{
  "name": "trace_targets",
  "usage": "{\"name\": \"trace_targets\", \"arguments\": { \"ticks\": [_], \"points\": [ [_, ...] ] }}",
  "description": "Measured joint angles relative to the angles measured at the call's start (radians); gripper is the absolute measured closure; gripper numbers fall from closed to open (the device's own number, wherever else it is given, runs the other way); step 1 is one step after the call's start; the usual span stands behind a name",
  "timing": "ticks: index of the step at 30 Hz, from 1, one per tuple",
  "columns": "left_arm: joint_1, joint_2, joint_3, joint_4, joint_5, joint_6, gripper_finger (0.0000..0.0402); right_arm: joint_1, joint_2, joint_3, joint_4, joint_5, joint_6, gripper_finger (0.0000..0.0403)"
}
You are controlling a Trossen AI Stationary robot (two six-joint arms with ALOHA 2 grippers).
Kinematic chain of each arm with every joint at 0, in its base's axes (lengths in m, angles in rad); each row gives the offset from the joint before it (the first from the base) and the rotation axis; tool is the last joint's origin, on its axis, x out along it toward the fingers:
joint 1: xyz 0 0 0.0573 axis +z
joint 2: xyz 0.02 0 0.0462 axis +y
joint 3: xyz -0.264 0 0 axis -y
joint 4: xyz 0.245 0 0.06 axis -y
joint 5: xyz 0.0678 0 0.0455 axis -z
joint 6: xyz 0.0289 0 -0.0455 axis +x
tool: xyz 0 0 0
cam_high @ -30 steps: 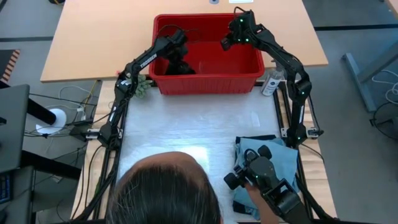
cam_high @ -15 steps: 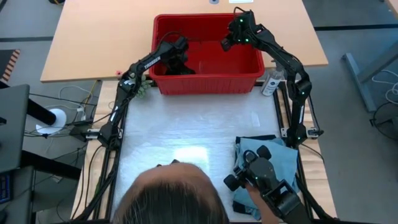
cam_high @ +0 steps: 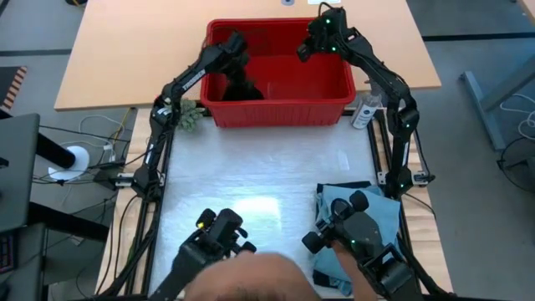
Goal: Fold Laundry from Bin
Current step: Fold the black boxer
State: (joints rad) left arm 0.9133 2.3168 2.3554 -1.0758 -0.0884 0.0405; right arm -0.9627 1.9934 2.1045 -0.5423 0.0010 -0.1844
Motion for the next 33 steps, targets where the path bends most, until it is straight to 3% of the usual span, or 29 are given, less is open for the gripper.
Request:
{"name": "trace_targets", "arguments": {
  "ticks": [11,18,23,28,33],
  "points": [
    [0.011,-0.196,0.001,0.097,0.088,-0.056,0.0401,-0.002,-0.001,0.069,-0.002,0.000,0.000,0.0276],
    [0.008,-0.377,0.001,0.178,0.209,-0.091,0.0401,0.006,-0.001,0.069,-0.026,0.000,0.000,0.0276],
    [-0.020,-0.492,0.002,0.190,0.177,-0.025,0.0401,0.007,0.000,0.069,-0.031,-0.025,-0.023,0.0276],
    [-0.030,-0.459,0.002,0.211,0.079,0.156,0.0388,0.007,0.003,0.068,-0.051,-0.027,-0.021,0.0275],
    [-0.028,-0.334,0.000,0.216,0.159,0.253,0.0324,0.000,0.007,0.067,-0.122,-0.048,0.000,0.0255]
  ]
}}
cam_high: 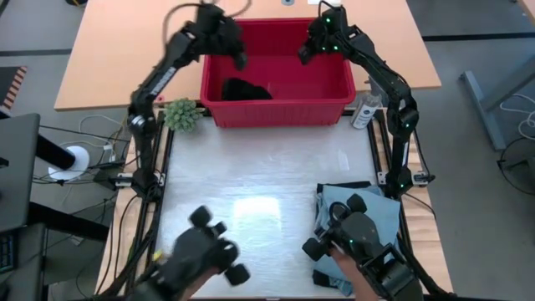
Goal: Fold Laundry from Bin
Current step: Fold the black boxer
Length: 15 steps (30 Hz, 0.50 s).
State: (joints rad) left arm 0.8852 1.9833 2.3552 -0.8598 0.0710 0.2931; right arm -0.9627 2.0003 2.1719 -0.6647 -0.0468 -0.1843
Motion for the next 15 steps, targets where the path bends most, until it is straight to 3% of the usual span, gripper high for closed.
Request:
{"name": "trace_targets", "arguments": {
  "ticks": [5,9,15],
  "points": [
    [0.002,0.152,-0.001,0.046,-0.017,0.035,0.0233,-0.002,0.000,0.000,-0.064,-0.012,0.000,0.0227],
    [0.012,0.248,-0.001,0.074,-0.044,-0.083,0.0169,-0.002,0.000,0.000,-0.090,-0.013,0.000,0.0211],
    [0.022,0.345,-0.001,0.028,-0.026,-0.279,0.0144,-0.002,0.000,0.000,-0.092,-0.013,0.000,0.0204]
  ]
}}
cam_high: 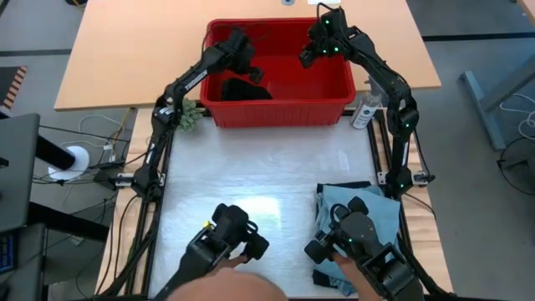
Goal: Fold Laundry from Bin
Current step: Fold the black boxer
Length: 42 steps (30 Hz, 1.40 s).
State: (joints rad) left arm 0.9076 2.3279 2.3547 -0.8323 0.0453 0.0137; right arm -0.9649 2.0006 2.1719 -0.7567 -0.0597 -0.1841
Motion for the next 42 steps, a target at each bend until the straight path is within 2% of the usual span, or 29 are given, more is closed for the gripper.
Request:
{"name": "trace_targets", "arguments": {
  "ticks": [14,19,34,36,38,40,42],
  "points": [
    [-0.005,0.063,-0.005,-0.149,0.090,-0.174,0.0143,0.000,0.000,0.000,0.001,0.000,0.000,0.0204],
    [-0.003,0.063,-0.006,-0.217,0.061,-0.193,0.0143,0.000,0.000,0.000,0.000,0.001,0.000,0.0204],
    [-0.013,0.063,-0.155,-0.152,-0.011,-0.222,0.0145,0.000,0.000,0.000,0.001,0.002,-0.035,0.0204],
    [-0.012,0.063,-0.167,-0.152,-0.024,-0.239,0.0159,0.000,0.000,0.000,0.003,0.002,-0.035,0.0204],
    [-0.009,0.063,-0.173,-0.148,-0.024,-0.245,0.0193,0.000,0.000,0.000,0.002,0.002,-0.035,0.0204],
    [-0.006,0.063,-0.180,-0.142,-0.028,-0.245,0.0249,0.000,0.000,0.000,0.004,0.002,-0.035,0.0204],
    [-0.005,0.063,-0.181,-0.140,-0.030,-0.235,0.0322,0.000,0.000,0.000,0.004,0.003,-0.035,0.0204]
  ]
}}
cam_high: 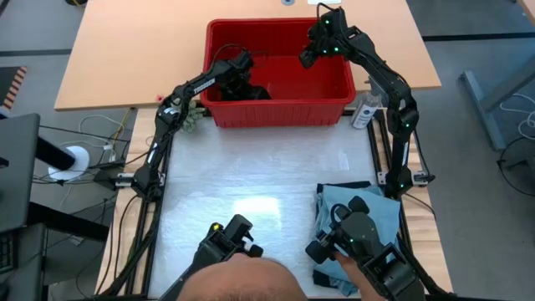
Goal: Fold Laundry from Bin
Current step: Fold the black boxer
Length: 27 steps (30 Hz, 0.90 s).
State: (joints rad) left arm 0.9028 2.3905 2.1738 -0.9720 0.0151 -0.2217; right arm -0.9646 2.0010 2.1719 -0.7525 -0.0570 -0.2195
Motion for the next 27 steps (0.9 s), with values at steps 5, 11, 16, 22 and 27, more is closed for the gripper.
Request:
{"name": "trace_targets", "arguments": {
  "ticks": [5,11,16,22,27],
  "points": [
    [0.000,0.001,0.019,0.047,-0.001,0.011,0.0395,-0.001,0.000,0.000,0.003,0.003,-0.005,0.0204],
    [0.005,-0.001,0.175,0.033,0.030,0.000,0.0399,-0.007,0.000,0.000,0.025,0.005,-0.020,0.0204],
    [0.010,-0.066,0.176,0.088,0.032,-0.026,0.0400,-0.010,0.000,0.000,0.060,0.007,-0.018,0.0204],
    [0.023,-0.146,0.180,0.104,0.053,-0.052,0.0401,-0.013,0.000,0.000,0.071,0.007,-0.018,0.0204],
    [0.020,-0.239,0.180,0.146,0.059,-0.050,0.0401,-0.013,0.000,0.000,0.091,0.007,-0.018,0.0204]
  ]
}}
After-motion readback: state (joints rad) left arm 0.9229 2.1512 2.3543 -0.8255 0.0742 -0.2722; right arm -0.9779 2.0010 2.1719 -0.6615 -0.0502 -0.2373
